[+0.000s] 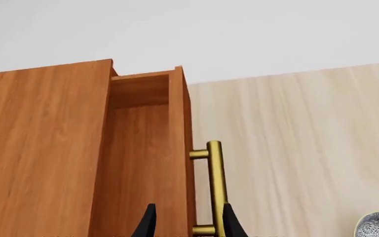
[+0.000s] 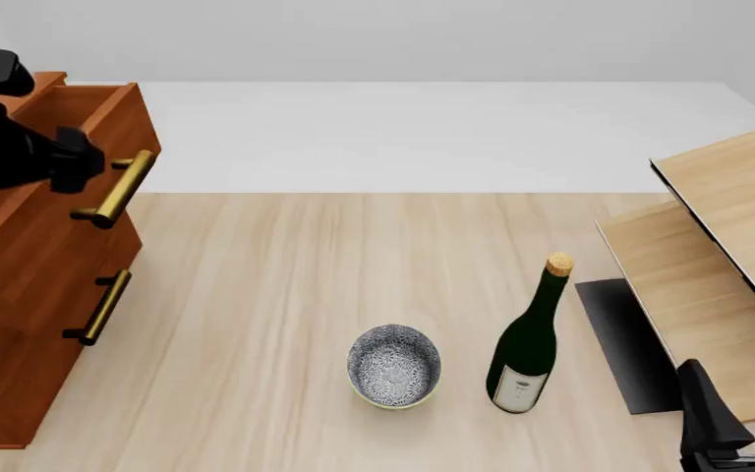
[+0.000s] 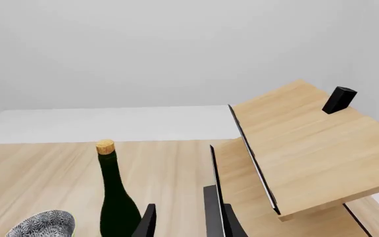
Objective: Close the bottom drawer of the cabinet and open the top drawer.
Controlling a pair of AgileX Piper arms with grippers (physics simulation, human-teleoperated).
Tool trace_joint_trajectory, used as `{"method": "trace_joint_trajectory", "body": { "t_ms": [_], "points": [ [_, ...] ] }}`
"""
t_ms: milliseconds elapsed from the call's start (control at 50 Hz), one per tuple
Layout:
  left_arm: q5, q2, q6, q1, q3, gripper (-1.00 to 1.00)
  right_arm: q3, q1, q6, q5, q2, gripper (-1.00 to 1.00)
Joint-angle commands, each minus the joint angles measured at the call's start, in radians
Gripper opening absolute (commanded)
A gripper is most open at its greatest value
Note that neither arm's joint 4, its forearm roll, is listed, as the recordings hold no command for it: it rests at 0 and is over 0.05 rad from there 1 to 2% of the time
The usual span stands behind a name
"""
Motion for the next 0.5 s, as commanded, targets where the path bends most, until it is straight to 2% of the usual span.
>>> {"method": "trace_joint_trajectory", "body": {
  "t_ms": [20, 500],
  "points": [
    [-0.01, -0.006, -0.04, -0.005, 0.032, 1.0, 0.0, 0.001, -0.002, 0.0, 0.0, 1.0],
    [-0.035, -0.007, -0.069, -0.008, 0.077, 1.0, 0.0, 0.001, -0.002, 0.0, 0.0, 1.0]
  ]
}}
